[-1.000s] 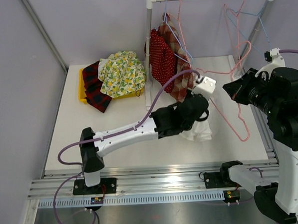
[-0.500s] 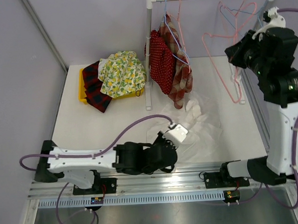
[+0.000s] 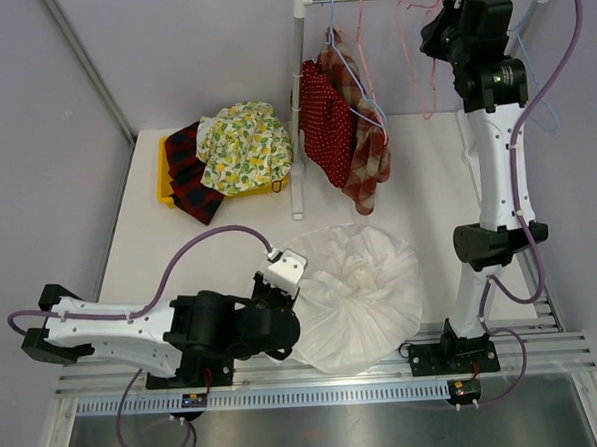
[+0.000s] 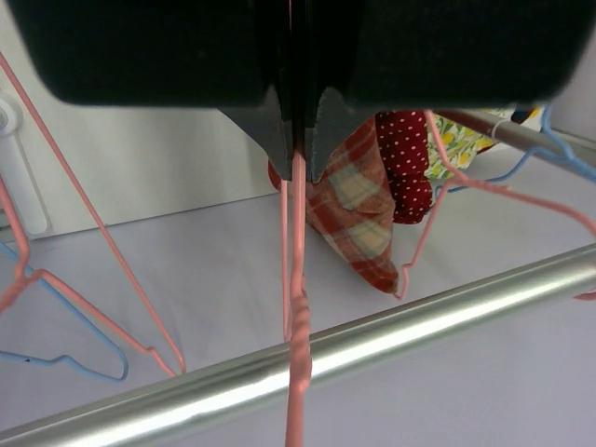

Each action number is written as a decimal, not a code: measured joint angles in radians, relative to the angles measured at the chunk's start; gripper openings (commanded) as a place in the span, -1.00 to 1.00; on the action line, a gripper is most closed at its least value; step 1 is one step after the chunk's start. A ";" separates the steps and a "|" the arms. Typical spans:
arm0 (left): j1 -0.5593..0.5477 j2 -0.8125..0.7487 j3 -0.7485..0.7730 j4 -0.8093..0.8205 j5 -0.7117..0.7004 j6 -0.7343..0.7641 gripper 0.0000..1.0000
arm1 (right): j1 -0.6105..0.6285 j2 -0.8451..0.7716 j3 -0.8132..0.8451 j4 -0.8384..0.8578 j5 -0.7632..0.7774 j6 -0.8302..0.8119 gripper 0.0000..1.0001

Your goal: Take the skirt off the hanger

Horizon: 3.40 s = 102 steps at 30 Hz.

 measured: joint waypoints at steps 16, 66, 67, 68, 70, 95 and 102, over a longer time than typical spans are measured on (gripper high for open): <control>0.246 0.025 0.311 0.045 -0.058 0.363 -1.00 | -0.002 -0.123 -0.426 0.147 0.042 -0.002 -0.85; 1.429 0.506 0.784 0.156 0.494 0.526 0.98 | -0.003 -0.541 -0.701 0.268 -0.315 0.076 0.99; 1.425 0.431 0.727 0.174 0.506 0.518 0.98 | -0.003 -0.500 -0.651 0.267 -0.314 0.071 0.99; 1.419 0.363 0.674 0.174 0.516 0.509 0.98 | -0.003 -0.461 -0.611 0.270 -0.314 0.067 0.99; 1.399 0.236 0.551 0.199 0.525 0.499 0.98 | -0.003 -0.391 -0.542 0.269 -0.313 0.064 0.99; 1.182 -0.322 -0.207 0.088 0.534 0.293 0.98 | 0.103 0.012 -0.324 0.239 -0.300 0.057 -0.32; 1.150 -0.356 -0.232 0.088 0.520 0.285 0.98 | 0.107 0.016 -0.316 0.235 -0.279 0.034 -1.00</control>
